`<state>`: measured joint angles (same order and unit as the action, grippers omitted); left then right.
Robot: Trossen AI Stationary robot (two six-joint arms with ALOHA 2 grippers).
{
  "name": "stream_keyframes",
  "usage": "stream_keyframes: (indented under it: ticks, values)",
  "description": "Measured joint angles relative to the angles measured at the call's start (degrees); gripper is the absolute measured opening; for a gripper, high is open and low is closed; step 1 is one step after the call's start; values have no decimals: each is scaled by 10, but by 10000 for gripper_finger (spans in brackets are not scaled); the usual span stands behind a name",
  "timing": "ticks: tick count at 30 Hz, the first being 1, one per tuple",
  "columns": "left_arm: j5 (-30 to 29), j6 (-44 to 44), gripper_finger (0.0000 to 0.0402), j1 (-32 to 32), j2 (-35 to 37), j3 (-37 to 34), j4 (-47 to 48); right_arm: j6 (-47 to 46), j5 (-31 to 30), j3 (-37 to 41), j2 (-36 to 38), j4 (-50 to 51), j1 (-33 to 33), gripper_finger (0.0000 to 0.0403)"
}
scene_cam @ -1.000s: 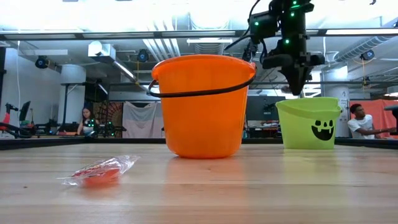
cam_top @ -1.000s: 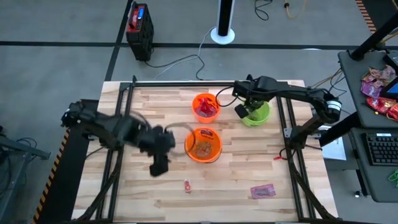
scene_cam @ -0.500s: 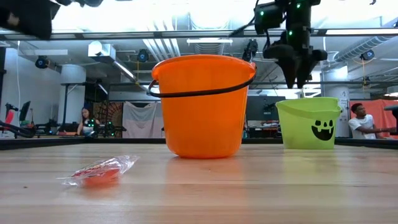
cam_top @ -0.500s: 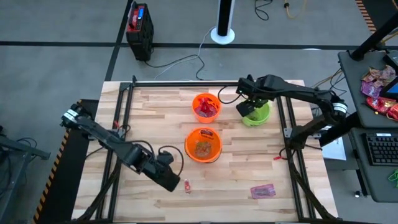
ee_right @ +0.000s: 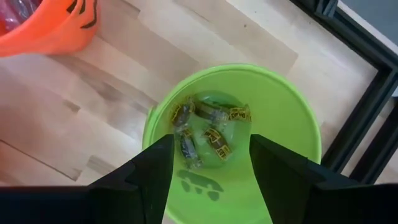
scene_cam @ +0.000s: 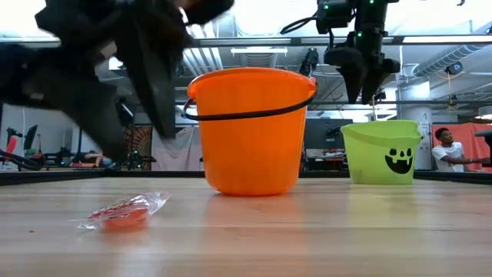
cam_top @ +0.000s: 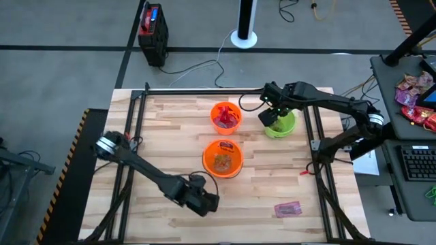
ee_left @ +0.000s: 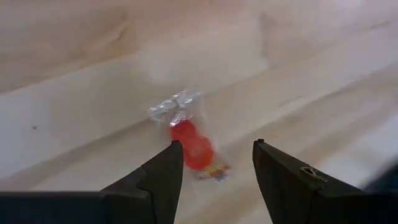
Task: Sort candy by brand, put in halloween buckets
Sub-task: Put the orange candy into the bottom orange bin
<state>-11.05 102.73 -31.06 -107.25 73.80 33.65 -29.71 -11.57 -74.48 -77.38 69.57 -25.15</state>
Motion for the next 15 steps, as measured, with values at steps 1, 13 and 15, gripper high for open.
stream_keyframes:
  ticks: [1,13,15]
  values:
    - [2,1,176,0,-17,15,13,5,0,0,0,0,0,203]
    - [40,4,145,-1,-121,86,49,45,0,0,0,-7,0,203]
    - [40,4,114,-1,-121,85,53,52,0,0,0,-9,0,203]
